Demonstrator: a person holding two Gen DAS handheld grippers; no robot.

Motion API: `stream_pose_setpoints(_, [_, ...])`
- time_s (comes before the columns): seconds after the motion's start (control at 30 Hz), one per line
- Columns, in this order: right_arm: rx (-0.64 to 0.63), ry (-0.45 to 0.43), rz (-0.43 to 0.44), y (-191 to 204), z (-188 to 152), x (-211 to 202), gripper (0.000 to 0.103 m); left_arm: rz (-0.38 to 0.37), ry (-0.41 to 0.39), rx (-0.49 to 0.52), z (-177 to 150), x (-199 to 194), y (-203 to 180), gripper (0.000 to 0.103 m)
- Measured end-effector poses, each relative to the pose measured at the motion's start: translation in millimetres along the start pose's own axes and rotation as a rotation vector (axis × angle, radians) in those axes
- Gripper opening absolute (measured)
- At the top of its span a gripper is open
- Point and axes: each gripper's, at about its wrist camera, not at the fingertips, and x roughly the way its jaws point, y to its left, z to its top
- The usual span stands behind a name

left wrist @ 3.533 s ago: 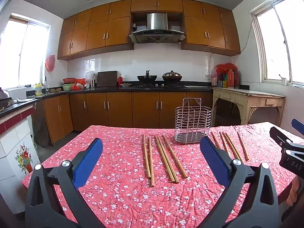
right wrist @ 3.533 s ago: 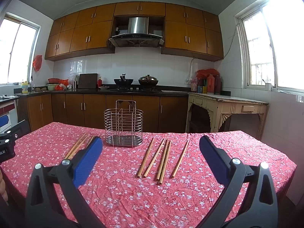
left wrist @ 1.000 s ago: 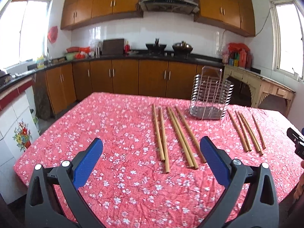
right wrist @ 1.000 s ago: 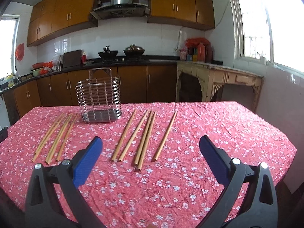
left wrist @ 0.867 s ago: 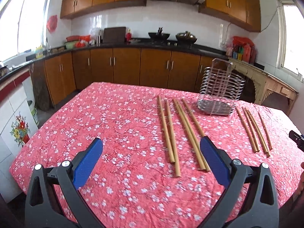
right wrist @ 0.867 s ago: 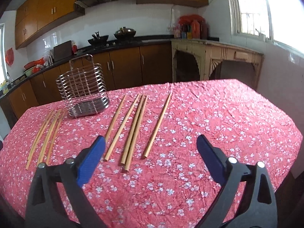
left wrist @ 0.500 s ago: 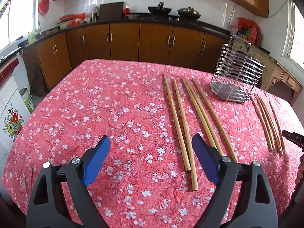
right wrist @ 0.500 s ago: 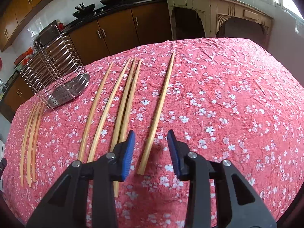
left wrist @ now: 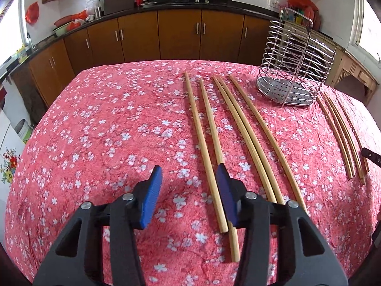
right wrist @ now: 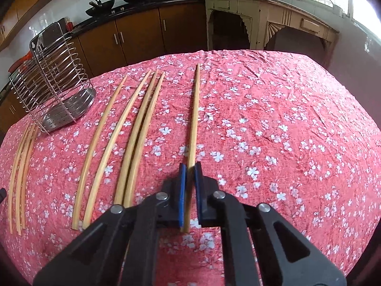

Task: Organize utensils
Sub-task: 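Close the right tool on a wooden chopstick while the left tool grasps another chopstick, then lift both held chopsticks and carry them over the wire holder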

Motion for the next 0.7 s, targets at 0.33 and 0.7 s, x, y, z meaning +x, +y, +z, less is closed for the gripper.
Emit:
stream_pose_setpoints(0.33, [-0.025,0.002,0.001,5.0,3.5,1.2,0.009,0.021,0.043,0.040,5.3,18.9,-5.8,0.022])
stream_pose_setpoints(0.7, [0.019,-0.006,-0.019,-17.2,31.3,17.9,0.008,0.071,0.027,-0.008,46.9,55.8,24.6,0.008])
